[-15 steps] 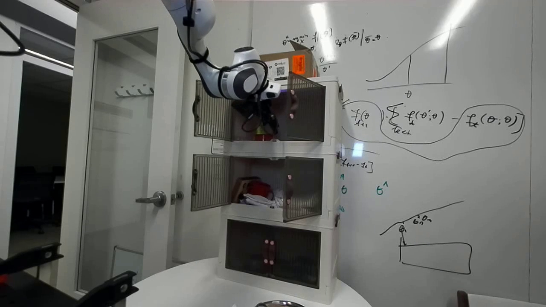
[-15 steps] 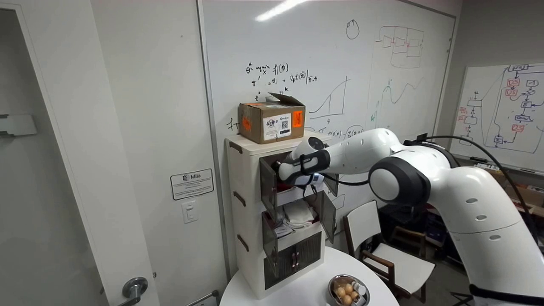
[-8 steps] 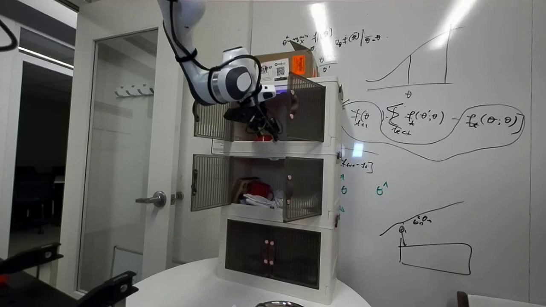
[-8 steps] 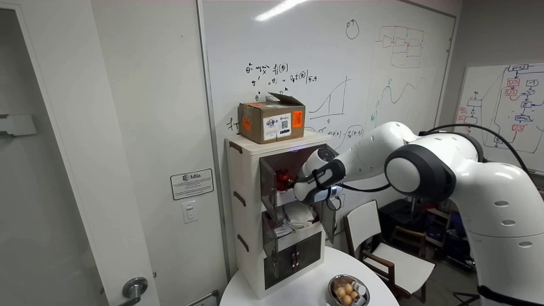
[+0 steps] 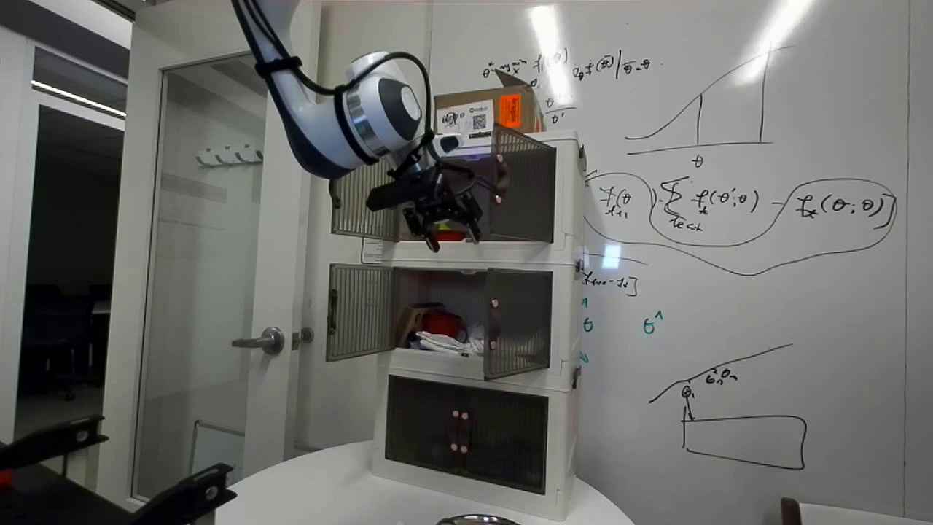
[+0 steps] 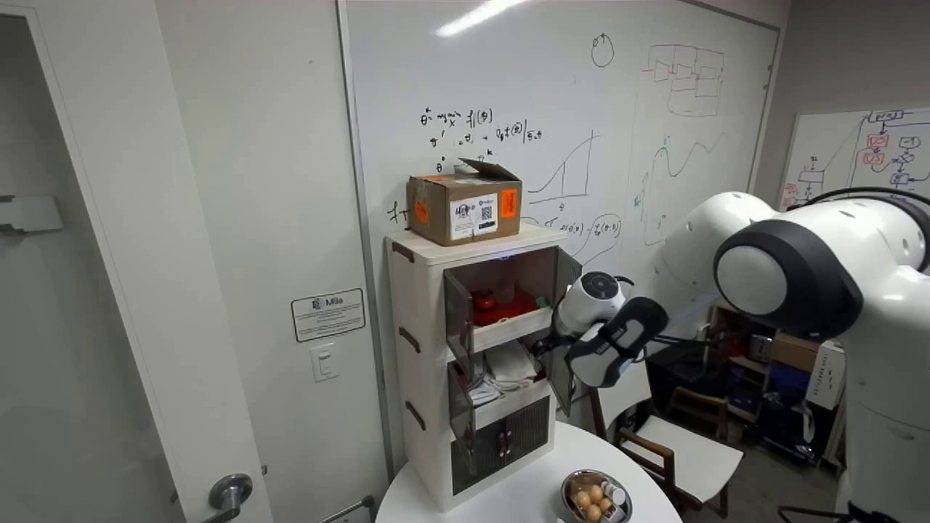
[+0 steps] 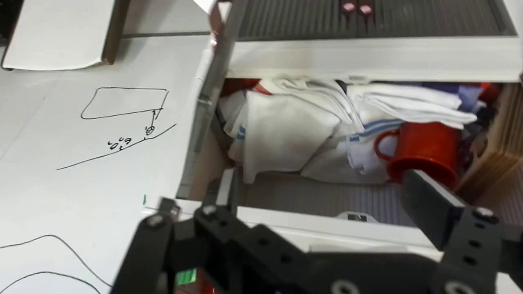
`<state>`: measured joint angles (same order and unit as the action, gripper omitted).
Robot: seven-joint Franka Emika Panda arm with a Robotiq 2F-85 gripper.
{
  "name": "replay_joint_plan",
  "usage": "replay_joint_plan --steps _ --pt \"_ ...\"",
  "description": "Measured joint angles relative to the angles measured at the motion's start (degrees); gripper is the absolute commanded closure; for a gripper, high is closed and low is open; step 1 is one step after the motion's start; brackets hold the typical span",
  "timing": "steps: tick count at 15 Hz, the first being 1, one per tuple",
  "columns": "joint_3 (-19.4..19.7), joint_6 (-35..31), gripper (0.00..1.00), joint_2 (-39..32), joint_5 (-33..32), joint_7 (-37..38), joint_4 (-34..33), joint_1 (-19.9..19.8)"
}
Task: Put the red mug in the open upper cabinet.
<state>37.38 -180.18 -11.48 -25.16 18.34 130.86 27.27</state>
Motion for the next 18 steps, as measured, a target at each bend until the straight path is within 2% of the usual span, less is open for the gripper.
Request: replay_joint_plan --steps 2,3,5,7,11,15,18 --pt "8.3 0.1 0.0 2.4 -8.1 2.6 3.7 5.4" --pt "11.3 0.5 0.0 4.0 -10.7 4.6 5.5 7.4" --pt "13.7 1.5 0.0 8.4 -13.4 7.6 9.5 9.7" --pt "13.6 2.7 0.0 14.0 -13.5 9.3 14.0 10.5" --pt "11.0 8.0 0.0 25.9 -11.9 12.4 20.8 10.3" --pt "6.1 16.7 0.0 37.3 -11.5 17.6 23.4 8.1" --pt "5.3 17.9 0.0 40.4 -11.5 18.2 24.4 7.2"
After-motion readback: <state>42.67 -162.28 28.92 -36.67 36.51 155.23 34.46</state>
